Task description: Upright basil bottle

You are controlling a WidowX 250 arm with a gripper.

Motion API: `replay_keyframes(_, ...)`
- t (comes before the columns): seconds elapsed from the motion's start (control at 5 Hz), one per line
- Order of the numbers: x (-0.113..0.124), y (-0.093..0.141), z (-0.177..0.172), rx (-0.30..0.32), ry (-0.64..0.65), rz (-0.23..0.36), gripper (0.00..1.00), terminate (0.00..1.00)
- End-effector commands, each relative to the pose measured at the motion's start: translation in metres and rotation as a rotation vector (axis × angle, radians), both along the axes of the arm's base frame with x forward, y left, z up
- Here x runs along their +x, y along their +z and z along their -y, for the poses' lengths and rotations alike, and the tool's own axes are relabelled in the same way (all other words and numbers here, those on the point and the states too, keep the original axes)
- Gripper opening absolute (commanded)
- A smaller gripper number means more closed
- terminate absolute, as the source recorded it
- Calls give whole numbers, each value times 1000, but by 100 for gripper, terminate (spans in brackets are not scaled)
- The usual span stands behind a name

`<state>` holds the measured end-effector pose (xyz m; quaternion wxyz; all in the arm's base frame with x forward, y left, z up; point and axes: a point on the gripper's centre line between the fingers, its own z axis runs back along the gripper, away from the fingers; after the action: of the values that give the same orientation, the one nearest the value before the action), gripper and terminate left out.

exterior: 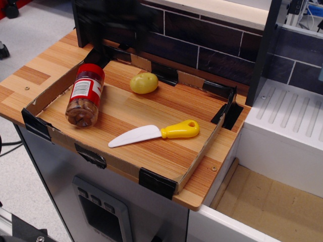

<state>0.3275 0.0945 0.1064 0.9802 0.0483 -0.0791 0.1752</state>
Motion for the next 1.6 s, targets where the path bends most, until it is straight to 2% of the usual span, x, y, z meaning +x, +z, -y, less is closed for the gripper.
replay_keyframes(0.0,19,1,-52,-6,125,-39,100,0)
replay_keyframes(0.2,21,-11,-61,-29,153,-68,100,0)
replay_keyframes(0.4,15,-23,-62,-29,128,-60,100,0)
replay_keyframes(0.6,12,-34,-65,6,103,-17,100,0)
replay_keyframes(0.8,15,-46,-67,16,111,-9,100,0)
replay_keyframes(1.2,12,-62,-64,14,129,-17,100,0)
replay_keyframes(1.4,11,-67,-63,21,149,-42,100,0)
